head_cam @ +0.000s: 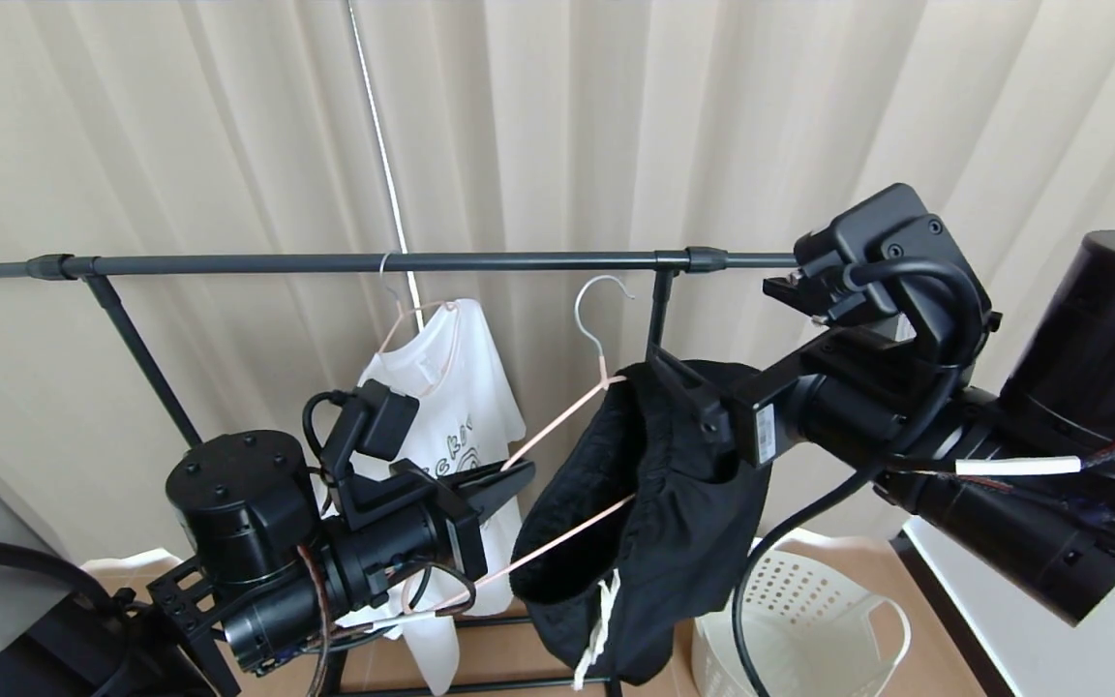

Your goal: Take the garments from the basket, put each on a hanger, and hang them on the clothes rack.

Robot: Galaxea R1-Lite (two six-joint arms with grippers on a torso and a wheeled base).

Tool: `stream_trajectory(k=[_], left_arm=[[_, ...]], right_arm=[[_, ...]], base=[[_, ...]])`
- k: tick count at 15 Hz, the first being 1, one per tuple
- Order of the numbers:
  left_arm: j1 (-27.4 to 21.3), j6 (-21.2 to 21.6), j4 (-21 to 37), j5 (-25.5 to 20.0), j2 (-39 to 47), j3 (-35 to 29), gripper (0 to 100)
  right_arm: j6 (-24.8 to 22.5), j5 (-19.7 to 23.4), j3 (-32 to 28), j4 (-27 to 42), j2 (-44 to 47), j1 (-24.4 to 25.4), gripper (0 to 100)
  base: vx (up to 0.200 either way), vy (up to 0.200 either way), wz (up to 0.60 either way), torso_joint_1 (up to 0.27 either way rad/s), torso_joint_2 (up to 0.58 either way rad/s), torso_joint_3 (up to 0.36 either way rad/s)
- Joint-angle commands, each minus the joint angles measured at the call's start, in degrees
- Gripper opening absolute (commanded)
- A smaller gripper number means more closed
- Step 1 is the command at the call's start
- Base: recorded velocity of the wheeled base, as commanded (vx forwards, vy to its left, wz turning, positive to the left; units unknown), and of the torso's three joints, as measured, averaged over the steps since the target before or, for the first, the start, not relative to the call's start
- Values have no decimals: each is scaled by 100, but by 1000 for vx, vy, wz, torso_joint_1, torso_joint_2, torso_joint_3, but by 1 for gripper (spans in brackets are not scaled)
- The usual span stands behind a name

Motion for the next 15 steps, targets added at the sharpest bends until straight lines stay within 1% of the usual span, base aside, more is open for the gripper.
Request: stream_trajectory(k=[1, 2, 3, 5, 7, 9, 10, 11, 12, 13, 14, 15], left_arm=[[31, 6, -21, 1, 41, 41, 0], [66, 6, -39, -8, 59, 41, 0], [84, -3, -100, -16, 76, 68, 0], [93, -3, -188, -43, 111, 85, 0], [84, 6, -417, -52, 182, 164, 0], [75, 14, -548, -52, 243, 199, 0], [75, 14, -566, -52, 243, 199, 0], [58, 23, -619, -60, 252, 199, 0], [49, 32, -619, -78, 252, 173, 0], [49, 58, -628, -377, 243, 217, 0], [58, 120, -628, -579, 243, 217, 0], [58, 155, -628, -632, 243, 208, 0]], right_arm=[[-3, 392, 45, 437, -456, -272, 100], [-3, 612, 45, 701, -623, -378, 100], [-3, 1007, 45, 1026, -825, -571, 100], [-3, 1403, 45, 1307, -904, -861, 100], [-126, 2290, 45, 1659, -887, -1433, 100], [-126, 2809, 36, 1729, -843, -1749, 100], [-126, 2853, 36, 1738, -834, -1784, 100], [-241, 3222, 36, 1738, -746, -2048, 100], [-293, 3407, 36, 1729, -711, -2162, 100], [-346, 3872, 36, 1738, -658, -2417, 100], [-416, 4189, 45, 1738, -641, -2584, 100], [-504, 4426, 54, 1747, -632, -2707, 100]], base=[[0, 0, 0, 0, 0, 0], [0, 0, 0, 0, 0, 0], [0, 0, 0, 0, 0, 0], [0, 0, 0, 0, 0, 0], [0, 0, 0, 0, 0, 0], [0, 0, 0, 0, 0, 0], [0, 0, 0, 0, 0, 0], [0, 0, 0, 0, 0, 0], [0, 0, 0, 0, 0, 0], [0, 0, 0, 0, 0, 0], [0, 0, 0, 0, 0, 0], [0, 0, 0, 0, 0, 0]])
